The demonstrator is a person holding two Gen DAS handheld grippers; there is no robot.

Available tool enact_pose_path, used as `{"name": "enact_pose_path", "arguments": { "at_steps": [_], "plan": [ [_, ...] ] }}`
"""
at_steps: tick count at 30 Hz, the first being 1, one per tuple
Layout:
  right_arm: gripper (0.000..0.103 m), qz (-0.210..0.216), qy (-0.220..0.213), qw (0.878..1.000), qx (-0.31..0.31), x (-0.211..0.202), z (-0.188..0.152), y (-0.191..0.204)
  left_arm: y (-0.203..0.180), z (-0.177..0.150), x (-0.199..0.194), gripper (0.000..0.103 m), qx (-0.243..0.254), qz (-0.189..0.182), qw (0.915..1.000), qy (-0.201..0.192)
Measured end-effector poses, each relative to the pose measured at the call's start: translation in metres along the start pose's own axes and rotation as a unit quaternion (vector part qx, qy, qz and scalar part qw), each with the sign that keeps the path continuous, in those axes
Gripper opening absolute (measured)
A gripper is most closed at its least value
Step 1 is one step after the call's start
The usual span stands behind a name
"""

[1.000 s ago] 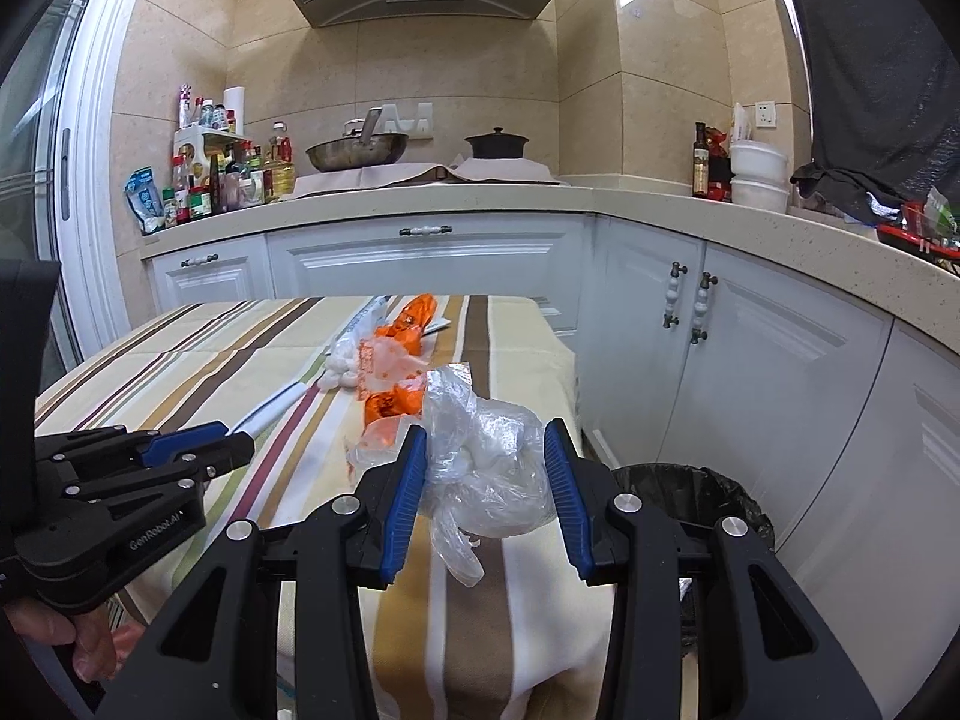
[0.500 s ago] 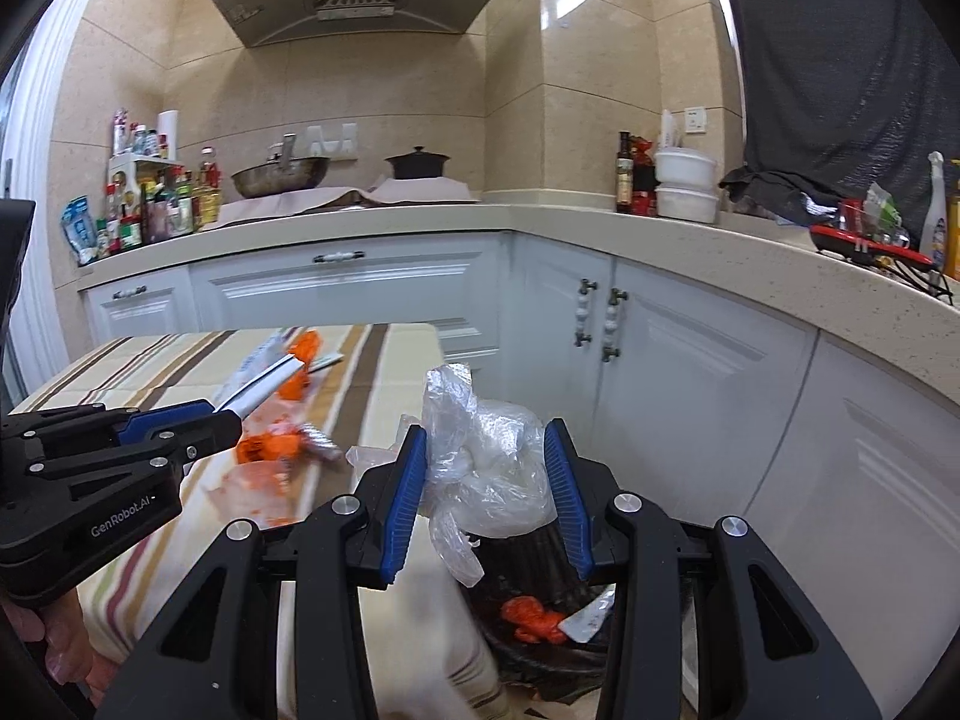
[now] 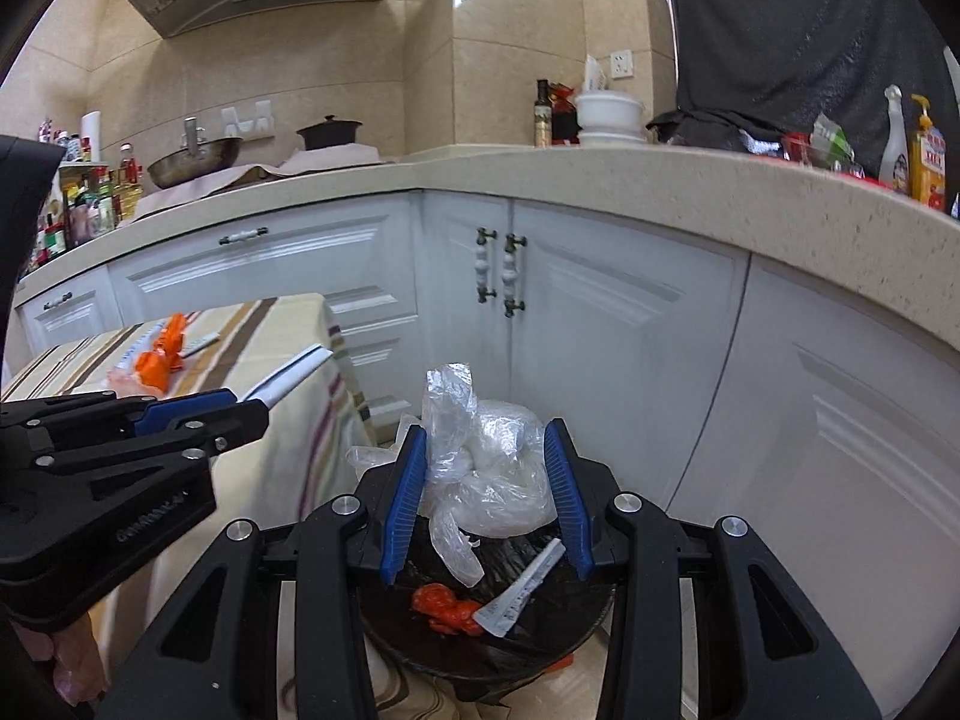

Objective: Collect trash
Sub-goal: 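Carry the clear bag and paper strip over the bin and open both tools, then move both open tools back over the table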

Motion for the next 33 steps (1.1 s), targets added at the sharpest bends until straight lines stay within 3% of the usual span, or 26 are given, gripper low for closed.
{"name": "enact_pose_path", "arguments": {
  "at_steps": [4,6,7,14,24,33],
  "plan": [
    [0.049,-0.002,0.013,1.0,0.018,0.019,-0.005,-0.022,-0.018,0.0,0.024,0.023,0.009,0.007,0.9996,0.024],
    [0.054,-0.006,0.017,1.0,0.025,0.024,-0.006,-0.03,-0.022,-0.001,0.032,0.043,0.006,0.01,0.9994,0.034],
    [0.054,-0.009,0.018,0.999,0.026,0.025,-0.007,-0.032,-0.022,0.0,0.033,0.046,0.003,0.01,0.9994,0.034],
    [0.055,-0.01,0.013,0.999,0.032,0.023,-0.005,-0.029,-0.011,0.003,0.024,0.053,-0.002,0.014,0.9996,0.023],
    [0.058,0.018,-0.002,1.0,0.021,0.009,0.01,0.01,0.057,0.002,-0.018,0.06,-0.034,0.049,0.9982,-0.009],
    [0.062,0.087,-0.002,0.996,-0.003,0.012,0.018,0.084,0.15,-0.02,-0.045,0.062,-0.077,0.11,0.9909,-0.008]
  ]
}}
Point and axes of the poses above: each gripper's, at about its wrist camera, not at the fingertips, and x roughly the way its jaws point, y to its left, z to its top, the point moved 6 cm from there along x, roughly the way its jaws point, and after that the axes turned 14 degrees about z, right-handed, at the moved point
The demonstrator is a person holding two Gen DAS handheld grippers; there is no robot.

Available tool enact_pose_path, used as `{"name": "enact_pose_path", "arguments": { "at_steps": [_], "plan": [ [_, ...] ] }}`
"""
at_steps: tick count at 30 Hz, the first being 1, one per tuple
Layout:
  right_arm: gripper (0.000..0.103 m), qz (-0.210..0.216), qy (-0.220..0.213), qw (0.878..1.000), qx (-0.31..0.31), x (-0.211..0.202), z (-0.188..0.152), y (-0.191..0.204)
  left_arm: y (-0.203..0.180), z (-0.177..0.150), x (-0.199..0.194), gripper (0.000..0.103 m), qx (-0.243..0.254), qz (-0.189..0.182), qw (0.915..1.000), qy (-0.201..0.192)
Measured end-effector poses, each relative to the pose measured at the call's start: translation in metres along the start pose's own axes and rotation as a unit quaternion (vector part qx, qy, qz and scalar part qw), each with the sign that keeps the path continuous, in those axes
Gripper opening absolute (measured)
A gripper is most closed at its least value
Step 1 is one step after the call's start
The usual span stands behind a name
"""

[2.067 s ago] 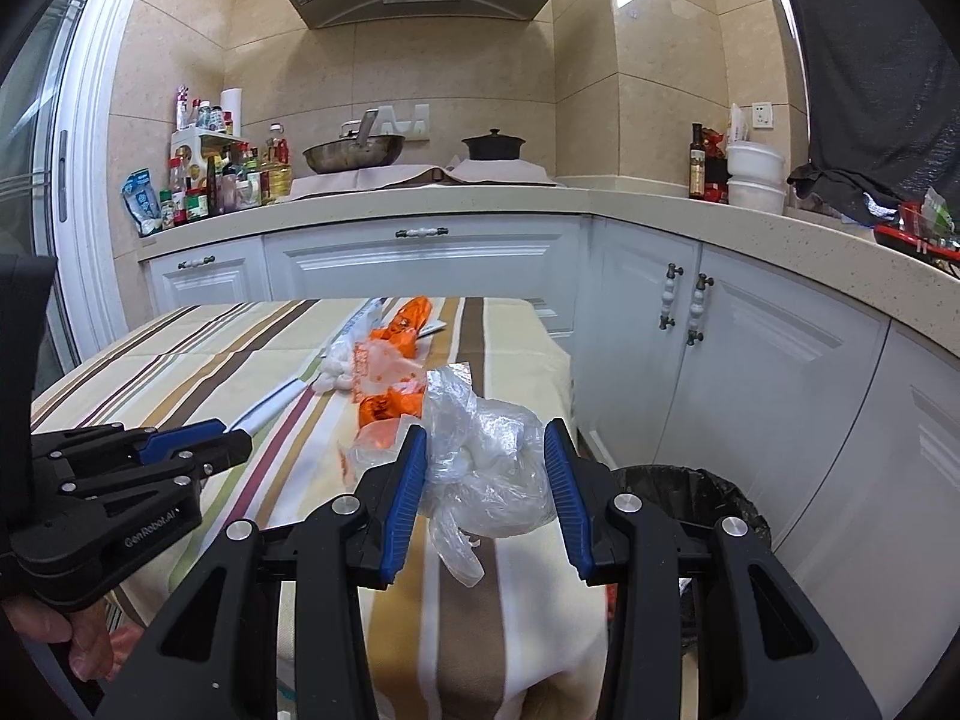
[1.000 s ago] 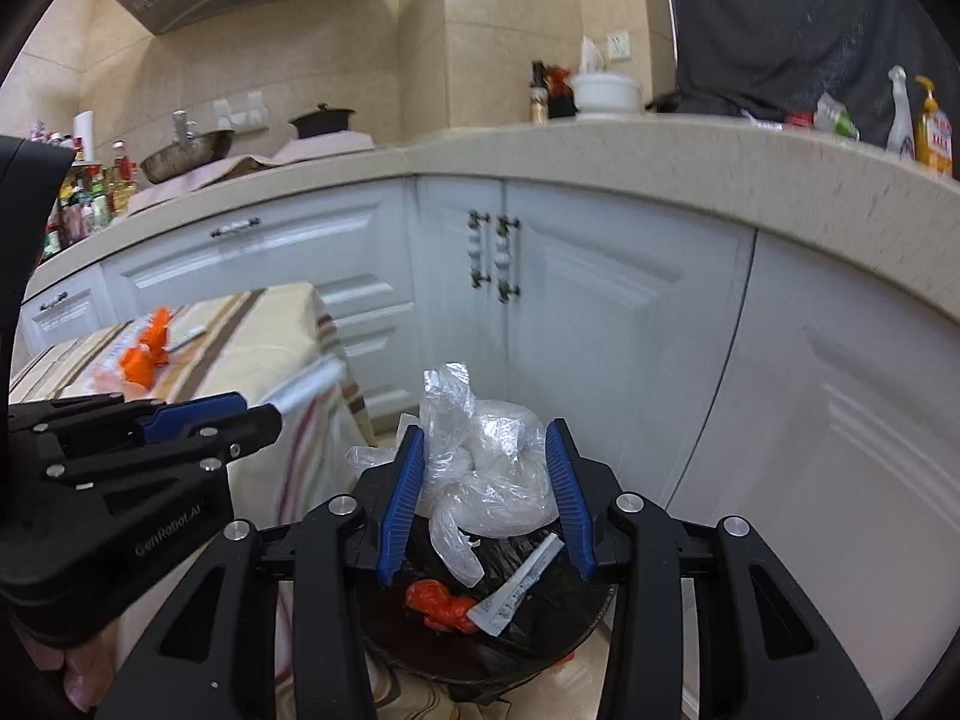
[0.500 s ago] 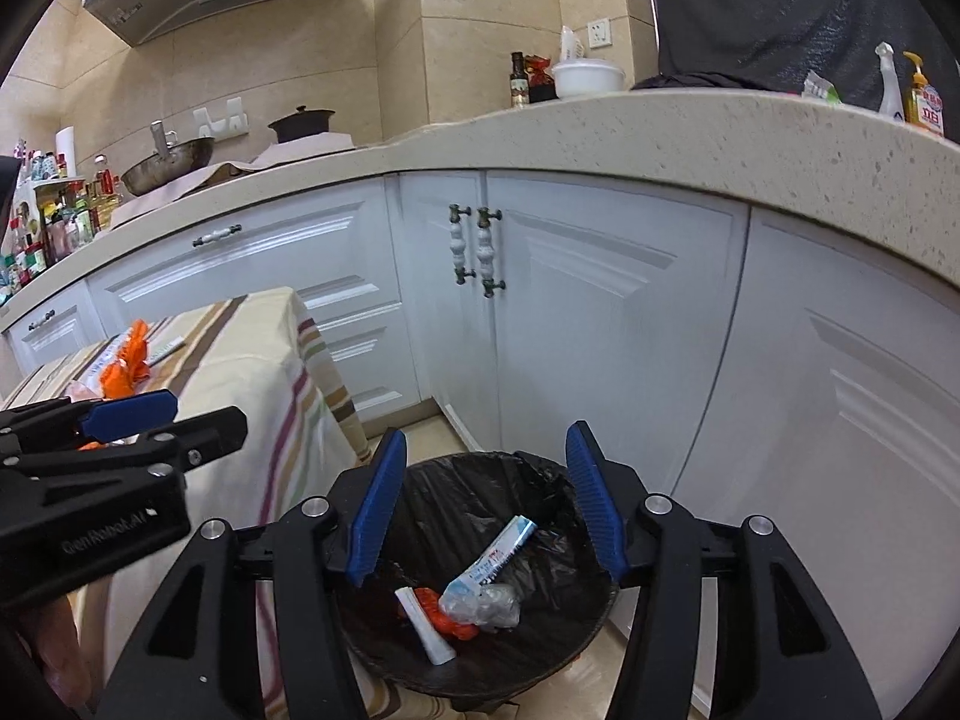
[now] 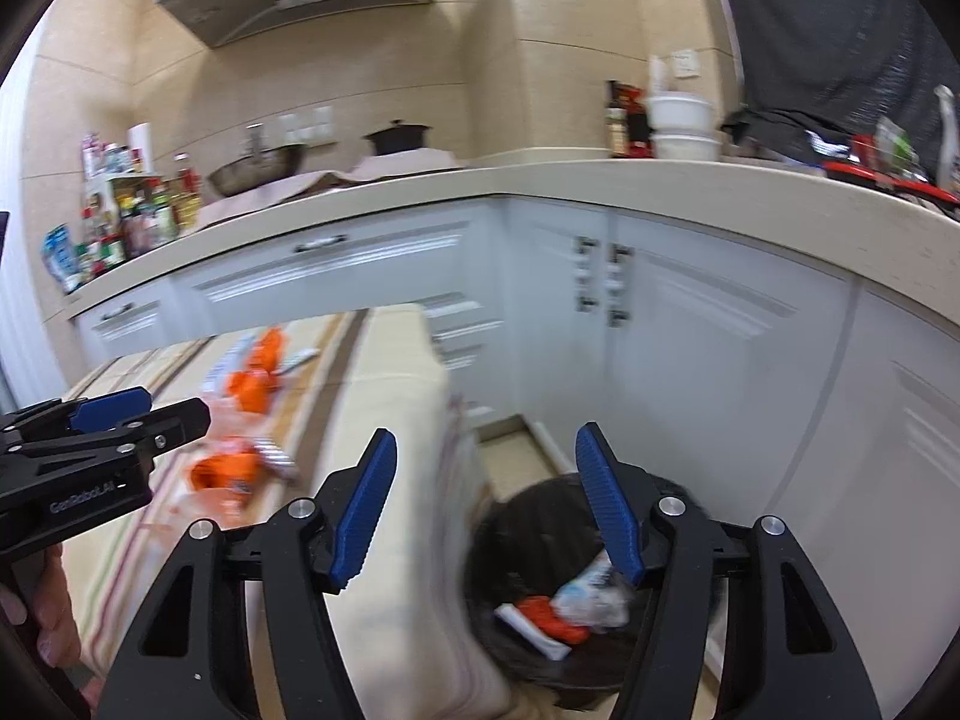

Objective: Collect trash
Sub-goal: 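Move both open tools back over the table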

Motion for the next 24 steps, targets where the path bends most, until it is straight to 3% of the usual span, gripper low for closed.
{"name": "enact_pose_path", "arguments": {
  "at_steps": [13,24],
  "plan": [
    [0.069,0.092,0.05,0.993,-0.05,0.036,-0.019,0.104,0.112,-0.034,0.005,0.066,-0.043,0.085,0.9952,0.022],
    [0.074,0.096,0.102,0.989,-0.054,0.064,-0.042,0.125,0.158,-0.058,0.018,0.067,-0.065,0.108,0.9908,0.05]
  ]
}}
Point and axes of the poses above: each gripper's, at about its wrist camera, not at the fingertips, and x roughly the way its jaws point, y to its left, z to its top, the point moved 6 cm from there along x, roughly the way its jaws point, and after that the axes turned 14 degrees about z, right-handed, at the moved point
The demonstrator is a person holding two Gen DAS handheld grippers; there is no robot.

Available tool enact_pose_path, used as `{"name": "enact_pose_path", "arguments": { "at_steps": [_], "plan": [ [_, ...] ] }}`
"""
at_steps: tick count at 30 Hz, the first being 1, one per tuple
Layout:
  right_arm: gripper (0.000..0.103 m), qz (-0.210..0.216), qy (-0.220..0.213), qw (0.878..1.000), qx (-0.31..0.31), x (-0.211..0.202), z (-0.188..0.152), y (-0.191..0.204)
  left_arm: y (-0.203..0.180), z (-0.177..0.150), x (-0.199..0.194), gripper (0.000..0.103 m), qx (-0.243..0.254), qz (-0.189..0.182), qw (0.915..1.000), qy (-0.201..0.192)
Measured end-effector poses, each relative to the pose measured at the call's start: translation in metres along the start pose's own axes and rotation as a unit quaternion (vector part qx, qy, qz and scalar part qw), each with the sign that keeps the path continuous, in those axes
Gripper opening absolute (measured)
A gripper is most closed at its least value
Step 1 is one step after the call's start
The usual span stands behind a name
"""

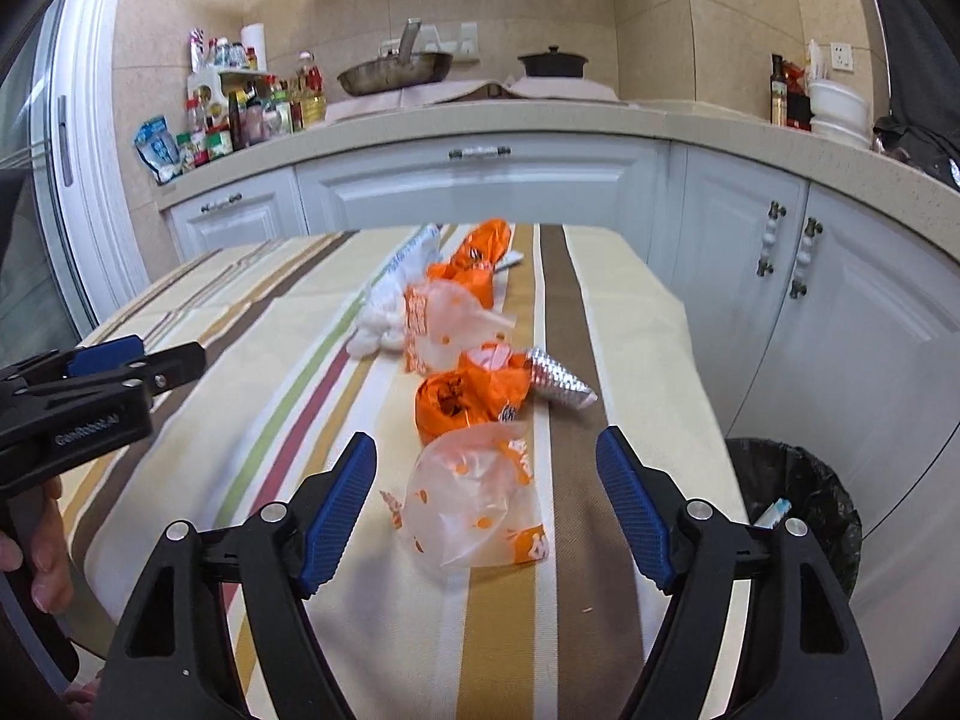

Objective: Collect trash
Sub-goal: 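Move both open tools back over the table, then grasp the orange-dotted clear bag with the right tool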

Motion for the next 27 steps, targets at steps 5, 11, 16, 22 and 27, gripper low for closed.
{"name": "enact_pose_path", "arguments": {
  "at_steps": [5,11,16,22,27],
  "plan": [
    [0.073,-0.001,0.019,1.0,0.002,0.009,-0.006,-0.001,0.0,-0.004,0.006,0.067,-0.001,-0.004,1.0,0.009],
    [0.046,0.013,0.029,0.999,0.001,0.013,-0.011,0.002,-0.011,-0.005,0.006,0.067,0.006,-0.014,0.9998,0.009],
    [0.042,0.009,0.017,1.0,0.001,0.003,-0.012,-0.001,-0.026,-0.005,0.003,0.067,0.014,-0.025,0.9995,0.009],
    [0.042,-0.013,-0.006,1.0,0.004,-0.015,-0.004,-0.017,-0.053,-0.003,-0.003,0.067,0.03,-0.045,0.9985,0.006],
    [0.042,-0.031,-0.019,0.999,0.014,-0.028,0.001,-0.038,-0.084,0.0,-0.008,0.067,0.048,-0.064,0.9968,0.001]
  ]
}}
Point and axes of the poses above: each gripper's, at about its wrist camera, not at the fingertips, and x roughly the way its jaws point, y to its left, z to its top, the point moved 6 cm from there along x, roughly the way its jaws point, and after that the axes turned 14 degrees about z, right-handed, at the moved point
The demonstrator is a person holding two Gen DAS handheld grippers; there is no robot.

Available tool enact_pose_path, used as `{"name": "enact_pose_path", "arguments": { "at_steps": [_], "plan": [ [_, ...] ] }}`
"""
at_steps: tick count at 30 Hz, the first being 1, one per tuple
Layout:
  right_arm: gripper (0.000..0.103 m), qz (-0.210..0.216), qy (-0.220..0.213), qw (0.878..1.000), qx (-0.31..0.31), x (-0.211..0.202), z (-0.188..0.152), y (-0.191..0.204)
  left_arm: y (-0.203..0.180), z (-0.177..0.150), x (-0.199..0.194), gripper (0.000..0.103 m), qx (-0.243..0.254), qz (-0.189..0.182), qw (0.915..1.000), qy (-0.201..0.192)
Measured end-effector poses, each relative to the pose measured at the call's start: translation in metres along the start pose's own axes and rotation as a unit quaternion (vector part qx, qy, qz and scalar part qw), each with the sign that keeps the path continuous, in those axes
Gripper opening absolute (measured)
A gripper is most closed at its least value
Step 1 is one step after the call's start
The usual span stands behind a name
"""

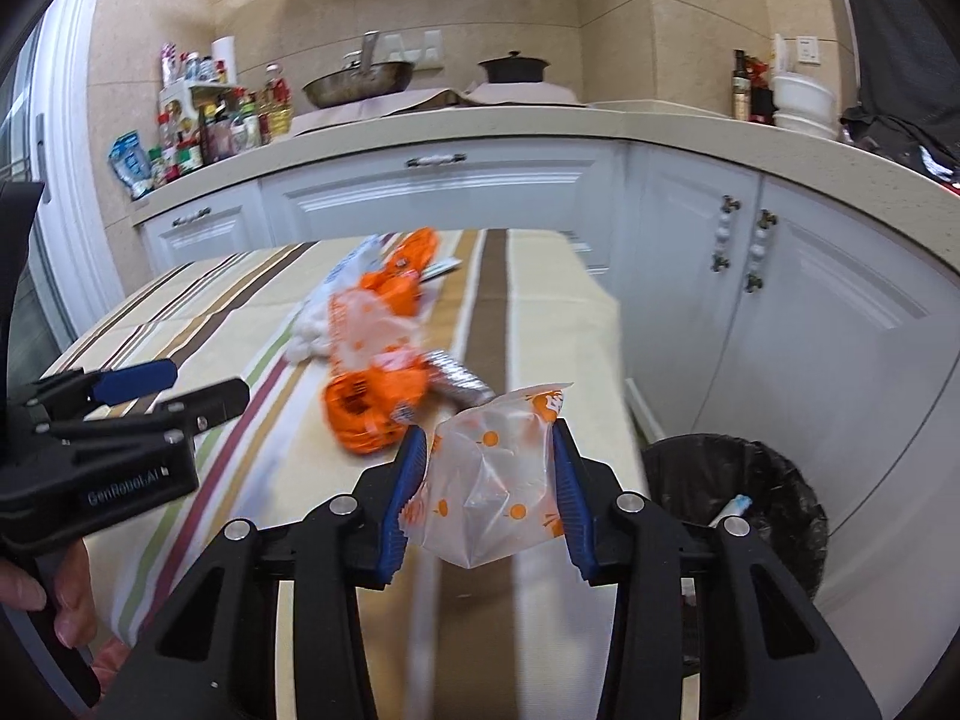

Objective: Collect trash
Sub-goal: 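Grasp the orange-dotted clear bag with the right tool, then carry the dotted bag toward the bin while the left tool grasps the orange bag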

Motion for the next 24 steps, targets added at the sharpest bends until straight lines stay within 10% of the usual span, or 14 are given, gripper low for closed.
{"name": "enact_pose_path", "arguments": {
  "at_steps": [19,24],
  "plan": [
    [0.042,-0.027,-0.028,0.999,0.031,-0.022,0.008,-0.069,-0.084,0.012,0.024,0.072,0.037,-0.022,0.9989,0.015],
    [0.042,-0.026,-0.027,0.999,0.037,-0.021,0.005,-0.075,-0.089,0.009,0.027,0.045,0.039,-0.036,0.9982,0.027]
  ]
}}
Point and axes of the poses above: each gripper's, at about its wrist camera, not at the fingertips, and x roughly the way its jaws point, y to its left, z to its top, the point moved 6 cm from there along x, roughly the way its jaws point, and after that the axes turned 14 degrees about z, right-handed, at the moved point
